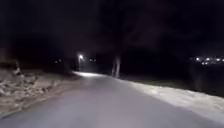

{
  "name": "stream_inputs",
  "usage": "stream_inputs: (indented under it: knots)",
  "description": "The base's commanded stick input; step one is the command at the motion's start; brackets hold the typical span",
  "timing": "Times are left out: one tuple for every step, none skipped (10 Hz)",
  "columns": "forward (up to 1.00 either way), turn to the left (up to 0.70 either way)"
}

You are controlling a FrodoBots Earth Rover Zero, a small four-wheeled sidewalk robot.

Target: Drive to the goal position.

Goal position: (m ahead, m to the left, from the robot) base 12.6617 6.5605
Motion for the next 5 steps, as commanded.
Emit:
stream_inputs:
  knots:
    - [1.00, 0.05]
    - [1.00, 0.05]
    - [1.00, 0.06]
    - [1.00, 0.07]
    - [1.00, 0.10]
